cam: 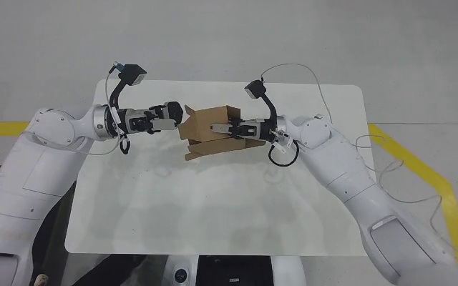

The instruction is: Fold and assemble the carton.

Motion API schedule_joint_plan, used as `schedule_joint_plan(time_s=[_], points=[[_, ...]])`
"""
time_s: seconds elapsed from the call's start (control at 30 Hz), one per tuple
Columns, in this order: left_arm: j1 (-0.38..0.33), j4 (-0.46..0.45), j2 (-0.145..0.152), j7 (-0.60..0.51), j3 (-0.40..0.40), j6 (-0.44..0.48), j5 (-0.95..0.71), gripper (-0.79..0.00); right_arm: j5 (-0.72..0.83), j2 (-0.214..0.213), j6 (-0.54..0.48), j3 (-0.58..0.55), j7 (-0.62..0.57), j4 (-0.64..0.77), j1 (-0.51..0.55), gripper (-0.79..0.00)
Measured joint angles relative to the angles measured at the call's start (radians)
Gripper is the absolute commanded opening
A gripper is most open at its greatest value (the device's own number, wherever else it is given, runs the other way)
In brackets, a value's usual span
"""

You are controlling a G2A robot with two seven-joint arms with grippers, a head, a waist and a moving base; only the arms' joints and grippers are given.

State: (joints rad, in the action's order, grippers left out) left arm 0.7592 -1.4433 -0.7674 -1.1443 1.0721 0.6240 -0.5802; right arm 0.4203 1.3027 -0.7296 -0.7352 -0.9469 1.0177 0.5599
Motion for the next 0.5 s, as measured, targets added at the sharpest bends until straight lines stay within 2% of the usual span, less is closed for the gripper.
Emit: schedule_joint_plan(time_s=[0.23,0.5], points=[[0.037,-0.048,0.003,-0.010,0.024,-0.006,0.009,0.000,-0.032,0.012,0.001,-0.005,0.037,0.003,-0.007,-0.785],[0.050,-0.062,-0.004,-0.031,0.020,-0.029,0.002,0.000,-0.059,0.021,-0.028,-0.026,0.093,-0.007,-0.013,-0.785]])
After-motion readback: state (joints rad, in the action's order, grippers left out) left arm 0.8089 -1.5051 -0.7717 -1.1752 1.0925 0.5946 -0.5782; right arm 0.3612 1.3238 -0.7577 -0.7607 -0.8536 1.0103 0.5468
